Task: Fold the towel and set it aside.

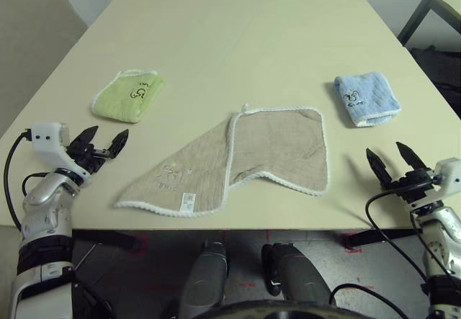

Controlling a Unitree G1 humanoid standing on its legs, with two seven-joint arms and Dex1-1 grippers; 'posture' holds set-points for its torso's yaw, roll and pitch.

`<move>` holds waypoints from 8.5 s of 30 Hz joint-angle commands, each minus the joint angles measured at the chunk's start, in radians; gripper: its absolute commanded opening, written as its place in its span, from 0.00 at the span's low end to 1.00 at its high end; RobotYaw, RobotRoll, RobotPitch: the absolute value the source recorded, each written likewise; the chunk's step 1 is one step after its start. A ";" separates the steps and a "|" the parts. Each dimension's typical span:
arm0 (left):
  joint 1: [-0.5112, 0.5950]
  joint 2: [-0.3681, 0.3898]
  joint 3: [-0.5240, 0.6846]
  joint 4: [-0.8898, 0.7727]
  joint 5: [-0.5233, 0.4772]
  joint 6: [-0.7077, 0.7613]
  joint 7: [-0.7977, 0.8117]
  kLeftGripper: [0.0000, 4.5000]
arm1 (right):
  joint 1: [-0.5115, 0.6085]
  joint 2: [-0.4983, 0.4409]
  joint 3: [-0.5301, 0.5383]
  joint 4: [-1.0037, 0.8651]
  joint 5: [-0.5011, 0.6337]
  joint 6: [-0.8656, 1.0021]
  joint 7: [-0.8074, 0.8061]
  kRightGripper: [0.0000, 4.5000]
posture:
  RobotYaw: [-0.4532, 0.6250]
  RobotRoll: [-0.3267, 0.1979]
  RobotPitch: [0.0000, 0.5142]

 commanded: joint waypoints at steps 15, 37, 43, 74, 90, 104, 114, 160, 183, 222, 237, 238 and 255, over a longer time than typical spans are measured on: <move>0.004 0.172 -0.200 -0.235 -0.047 0.063 -0.530 1.00 | -0.280 -0.198 0.244 -0.435 0.043 0.830 -0.245 0.99 | 0.45 0.62 0.22; 0.033 0.123 -0.262 -0.282 0.018 0.013 -0.481 1.00 | -0.891 -0.114 0.620 0.379 -0.341 0.855 -0.026 0.99 | 0.50 0.62 0.25; 0.021 0.113 -0.282 -0.290 0.033 -0.004 -0.479 1.00 | -0.925 -0.098 0.613 0.463 -0.406 0.872 -0.043 0.99 | 0.49 0.62 0.26; -0.029 0.110 -0.310 -0.177 0.094 -0.099 -0.489 1.00 | -1.487 -0.310 0.452 0.200 -0.226 1.185 0.274 0.00 | 0.47 0.62 0.22; -0.047 0.098 -0.326 -0.143 0.107 -0.136 -0.484 1.00 | -1.792 -0.207 0.116 0.289 0.216 1.730 0.141 0.00 | 0.48 0.62 0.22; -0.031 0.154 -0.323 -0.231 0.087 -0.035 -0.495 1.00 | -1.719 -0.162 0.030 0.202 0.244 1.780 -0.111 0.00 | 0.47 0.62 0.25; -0.161 0.200 -0.340 -0.255 0.015 0.457 -0.395 1.00 | -1.624 -0.108 0.029 0.035 0.349 1.866 -0.122 0.00 | 0.47 0.62 0.25; -0.930 -0.308 -0.289 0.865 0.254 0.608 -0.172 0.41 | -1.553 -0.332 0.135 0.015 0.774 1.866 -0.177 0.00 | 0.38 0.62 0.27; -0.932 -0.275 -0.245 0.862 0.258 0.751 -0.227 0.09 | -1.541 -0.308 0.114 0.000 0.775 1.866 -0.223 0.00 | 0.38 0.62 0.26; -0.943 -0.301 -0.256 0.843 0.264 0.736 -0.306 0.01 | -1.498 -0.345 0.122 -0.019 0.769 1.866 -0.201 0.00 | 0.37 0.62 0.26; -1.119 0.024 -0.156 0.811 0.205 0.597 -0.449 0.01 | -1.106 -0.920 0.732 -0.095 0.179 1.288 0.591 0.00 | 0.39 0.62 0.24; -1.125 0.036 -0.156 0.812 0.206 0.590 -0.453 0.01 | -1.109 -0.926 0.772 -0.067 0.097 1.218 0.626 0.00 | 0.39 0.62 0.24; -0.743 0.235 -0.519 0.280 0.194 0.759 -0.741 0.01 | -1.049 -0.690 0.601 -0.213 -0.008 1.291 0.615 0.00 | 0.42 0.62 0.26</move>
